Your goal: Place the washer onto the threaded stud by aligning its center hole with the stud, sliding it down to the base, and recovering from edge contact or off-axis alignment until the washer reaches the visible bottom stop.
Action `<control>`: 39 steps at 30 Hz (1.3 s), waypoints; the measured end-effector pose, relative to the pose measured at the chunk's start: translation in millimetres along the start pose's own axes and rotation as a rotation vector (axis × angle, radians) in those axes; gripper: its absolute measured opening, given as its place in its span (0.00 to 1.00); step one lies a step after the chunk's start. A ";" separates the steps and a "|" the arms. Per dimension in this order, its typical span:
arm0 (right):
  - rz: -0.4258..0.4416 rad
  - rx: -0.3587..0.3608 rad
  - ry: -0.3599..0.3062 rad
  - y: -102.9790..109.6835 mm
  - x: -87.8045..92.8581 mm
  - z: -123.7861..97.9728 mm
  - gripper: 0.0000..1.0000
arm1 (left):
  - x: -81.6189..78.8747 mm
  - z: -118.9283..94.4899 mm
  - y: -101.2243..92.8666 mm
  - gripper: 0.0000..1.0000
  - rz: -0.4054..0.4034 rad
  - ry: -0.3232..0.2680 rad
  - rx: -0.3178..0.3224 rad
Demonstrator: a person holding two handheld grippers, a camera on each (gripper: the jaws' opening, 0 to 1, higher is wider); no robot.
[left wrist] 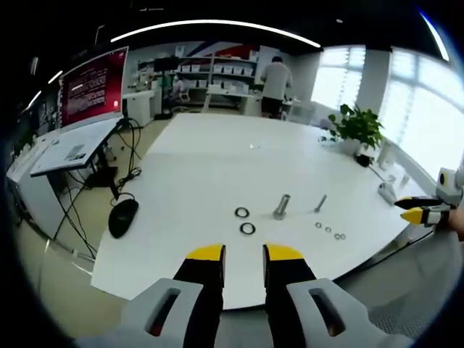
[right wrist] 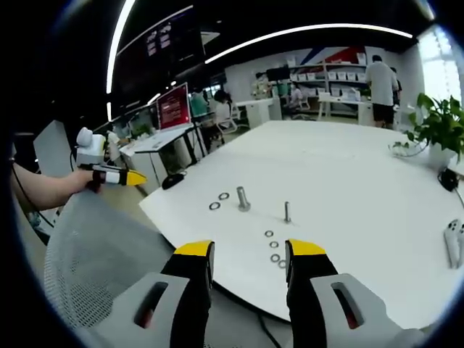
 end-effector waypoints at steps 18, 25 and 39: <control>0.002 0.001 -0.002 -0.2 0.0 -0.1 0.41 | 0.2 -0.1 -0.2 0.18 0.001 0.002 -0.003; 0.001 0.002 -0.001 -0.4 0.0 -0.3 0.41 | 0.6 -0.5 0.0 0.18 -0.001 0.003 -0.005; 0.004 0.005 -0.003 -0.3 0.0 -0.8 0.41 | 0.6 -1.0 0.5 0.18 -0.007 -0.001 -0.008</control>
Point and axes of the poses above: the point that each gripper's makers call its tool centre point, and the gripper's own axes: z roughly forward along the fingers, y roughly to its left, x roughly out of its underside, the point moved 10 cm from there along -z, roughly backward along the fingers, and after that the axes turned 8 degrees about y, right-handed, at the moved point
